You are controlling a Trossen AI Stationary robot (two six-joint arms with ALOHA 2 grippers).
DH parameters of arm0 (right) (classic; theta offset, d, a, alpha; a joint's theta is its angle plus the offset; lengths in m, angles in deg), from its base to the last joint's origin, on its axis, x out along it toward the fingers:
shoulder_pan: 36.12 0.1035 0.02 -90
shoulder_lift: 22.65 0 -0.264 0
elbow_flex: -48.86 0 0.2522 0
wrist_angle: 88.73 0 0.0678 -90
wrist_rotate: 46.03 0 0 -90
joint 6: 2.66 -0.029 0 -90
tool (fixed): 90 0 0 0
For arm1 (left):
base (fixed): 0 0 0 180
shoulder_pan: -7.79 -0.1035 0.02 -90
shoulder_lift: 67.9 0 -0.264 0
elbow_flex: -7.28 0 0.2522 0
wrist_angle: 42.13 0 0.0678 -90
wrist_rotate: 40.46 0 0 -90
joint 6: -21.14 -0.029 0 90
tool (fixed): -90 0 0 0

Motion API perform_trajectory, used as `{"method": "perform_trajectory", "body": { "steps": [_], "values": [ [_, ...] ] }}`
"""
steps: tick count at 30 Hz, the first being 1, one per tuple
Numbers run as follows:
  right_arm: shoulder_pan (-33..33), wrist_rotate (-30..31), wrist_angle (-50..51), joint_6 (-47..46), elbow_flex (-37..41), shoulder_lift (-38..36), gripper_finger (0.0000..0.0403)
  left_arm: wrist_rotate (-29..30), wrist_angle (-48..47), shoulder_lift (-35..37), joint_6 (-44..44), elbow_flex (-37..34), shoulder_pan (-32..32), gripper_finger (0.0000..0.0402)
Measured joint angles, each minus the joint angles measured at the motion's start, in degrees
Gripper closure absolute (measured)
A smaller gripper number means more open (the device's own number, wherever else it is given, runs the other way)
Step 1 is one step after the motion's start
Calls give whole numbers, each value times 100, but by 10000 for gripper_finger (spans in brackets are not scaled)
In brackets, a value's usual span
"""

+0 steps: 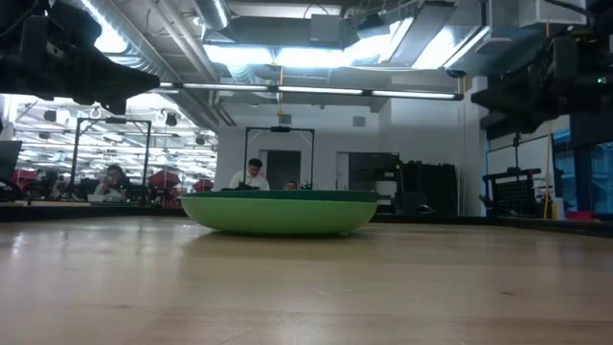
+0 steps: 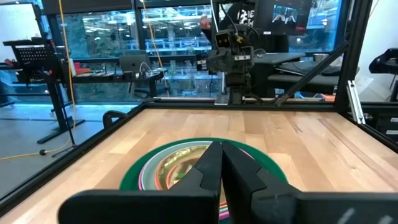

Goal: Stack plastic plates
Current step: Return to Home Position

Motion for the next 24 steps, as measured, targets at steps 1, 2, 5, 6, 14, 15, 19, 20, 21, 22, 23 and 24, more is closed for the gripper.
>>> {"method": "perform_trajectory", "body": {
  "steps": [1, 2, 5, 6, 14, 15, 19, 20, 21, 22, 23, 24],
  "values": [
    [-2, -52, -5, 57, -5, -48, 397, 0, 0, 0, 0, 0, 0, 398],
    [-5, -115, 10, 173, -9, -29, 397, 0, 3, 0, 0, 0, 0, 398],
    [-7, -473, 80, 484, -9, -12, 397, 0, 7, 0, 1, 0, 0, 398],
    [-7, -652, 100, 526, -9, 4, 397, 0, 6, 0, 0, 0, 1, 398],
    [-4, -1548, 254, 35, -7, 53, 397, 0, 5, 0, 2, 0, 0, 398],
    [-4, -1547, 251, 23, -7, 51, 397, 0, 4, 0, 0, 0, 2, 398],
    [-4, -1543, 251, 21, -7, 53, 397, 0, 4, 0, 2, 0, 0, 398],
    [-4, -1546, 251, 21, -7, 53, 397, 0, 4, 0, 2, 0, 0, 398],
    [-4, -1546, 251, 21, -7, 55, 397, 0, 4, 0, 2, 0, 0, 398],
    [-4, -1545, 251, 21, -7, 53, 397, 0, 4, 0, 2, 0, 0, 398],
    [-4, -1543, 251, 20, -7, 53, 397, 0, 4, 0, 1, 0, 0, 398],
    [-4, -1543, 251, 20, -4, 53, 397, 0, 4, 0, 2, 0, 0, 398]
  ]
}}
